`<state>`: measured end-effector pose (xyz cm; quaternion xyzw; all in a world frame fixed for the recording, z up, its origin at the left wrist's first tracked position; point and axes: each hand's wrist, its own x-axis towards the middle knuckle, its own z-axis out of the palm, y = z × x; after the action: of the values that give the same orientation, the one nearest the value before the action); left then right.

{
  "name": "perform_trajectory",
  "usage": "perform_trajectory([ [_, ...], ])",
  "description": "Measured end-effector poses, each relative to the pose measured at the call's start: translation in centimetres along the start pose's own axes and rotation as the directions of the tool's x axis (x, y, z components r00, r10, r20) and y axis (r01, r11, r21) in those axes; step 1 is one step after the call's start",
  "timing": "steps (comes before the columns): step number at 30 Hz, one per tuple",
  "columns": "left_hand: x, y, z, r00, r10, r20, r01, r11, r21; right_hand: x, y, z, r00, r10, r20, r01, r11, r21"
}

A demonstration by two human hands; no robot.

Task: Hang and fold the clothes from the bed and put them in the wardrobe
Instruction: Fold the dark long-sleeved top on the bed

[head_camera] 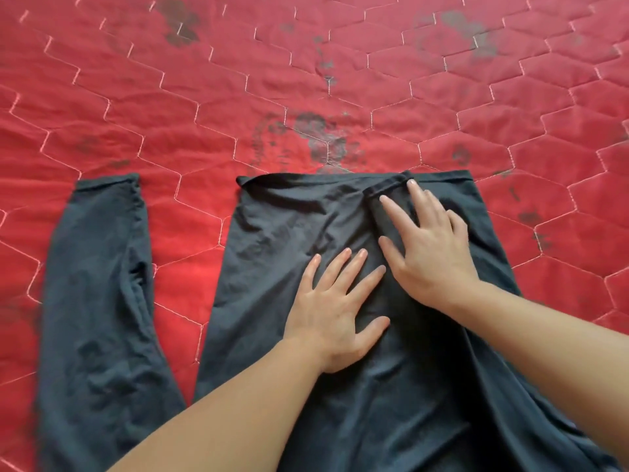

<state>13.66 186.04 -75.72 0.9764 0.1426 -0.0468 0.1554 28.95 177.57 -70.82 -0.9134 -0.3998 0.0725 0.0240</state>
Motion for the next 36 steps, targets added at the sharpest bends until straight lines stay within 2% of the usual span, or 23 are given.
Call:
perform_trajectory([
  [2, 0.4, 0.3, -1.0, 0.999, 0.012, 0.041, -0.008, 0.994, -0.111, -2.8, -0.7, 0.0, 0.999, -0.044, 0.015, 0.045, 0.999, -0.019],
  [5, -1.0, -0.8, -3.0, 0.997, -0.068, -0.044, 0.045, 0.918, -0.393, -7.6, -1.6, 0.8, 0.991, -0.122, 0.061, 0.126, 0.989, -0.072],
  [7, -3.6, -3.5, -4.3, 0.964, -0.198, -0.177, 0.108, 0.901, -0.420, -10.0, -2.4, 1.8, 0.972, -0.195, 0.133, 0.211, 0.970, -0.118],
  [9, -7.1, -7.4, -5.2, 0.885, -0.360, -0.296, 0.243, 0.898, -0.366, -11.0, -3.6, 2.8, 0.960, -0.178, 0.214, 0.210, 0.967, -0.140],
  [11, -10.0, -12.0, -6.2, 0.760, -0.536, -0.367, 0.451, 0.842, -0.297, -11.1, -4.4, 3.7, 0.964, -0.109, 0.241, 0.147, 0.979, -0.143],
  [12, -11.1, -14.3, -6.8, 0.682, -0.626, -0.378, 0.562, 0.779, -0.276, -11.1, -4.7, 4.2, 0.967, -0.079, 0.243, 0.117, 0.982, -0.145],
  [14, -12.2, -18.4, -8.0, 0.491, -0.801, -0.342, 0.754, 0.587, -0.294, -11.0, -4.8, 5.0, 0.969, -0.044, 0.243, 0.086, 0.983, -0.162],
  [16, -12.5, -21.6, -8.9, 0.273, -0.932, -0.240, 0.853, 0.350, -0.387, -10.7, -4.4, 5.6, 0.968, -0.037, 0.246, 0.085, 0.979, -0.187],
  [17, -12.5, -22.8, -9.2, 0.193, -0.964, -0.184, 0.864, 0.256, -0.434, -10.7, -4.2, 5.9, 0.967, -0.039, 0.251, 0.091, 0.976, -0.196],
  [18, -12.7, -23.7, -9.4, 0.157, -0.979, -0.131, 0.864, 0.200, -0.462, -10.6, -4.1, 6.1, 0.967, -0.043, 0.251, 0.096, 0.975, -0.202],
  [21, -12.5, -25.7, -9.9, 0.208, -0.978, -0.029, 0.847, 0.195, -0.495, -10.6, -3.9, 6.7, 0.973, -0.048, 0.227, 0.101, 0.968, -0.231],
  [23, -11.8, -26.0, -11.0, 0.260, -0.965, 0.045, 0.769, 0.179, -0.613, -10.5, -4.1, 6.6, 0.968, -0.048, 0.244, 0.104, 0.969, -0.223],
  [26, -10.1, -24.0, -13.2, 0.437, -0.865, 0.246, 0.554, 0.043, -0.831, -10.5, -4.4, 6.1, 0.964, -0.030, 0.265, 0.088, 0.974, -0.211],
  [29, -7.4, -19.9, -14.9, 0.598, -0.762, 0.247, 0.361, -0.019, -0.932, -10.4, -5.3, 4.8, 0.956, -0.040, 0.289, 0.093, 0.981, -0.171],
  [31, -4.8, -15.7, -15.6, 0.715, -0.663, 0.223, 0.284, -0.017, -0.959, -10.4, -5.8, 4.1, 0.949, -0.043, 0.312, 0.098, 0.982, -0.161],
  [33, -2.3, -10.7, -15.7, 0.812, -0.541, 0.219, 0.278, 0.029, -0.960, -10.3, -6.0, 3.5, 0.944, -0.058, 0.326, 0.111, 0.983, -0.148],
  [36, 0.7, -3.7, -14.5, 0.899, -0.346, 0.268, 0.321, 0.106, -0.941, -10.1, -5.8, 3.7, 0.939, -0.074, 0.336, 0.129, 0.981, -0.143],
])
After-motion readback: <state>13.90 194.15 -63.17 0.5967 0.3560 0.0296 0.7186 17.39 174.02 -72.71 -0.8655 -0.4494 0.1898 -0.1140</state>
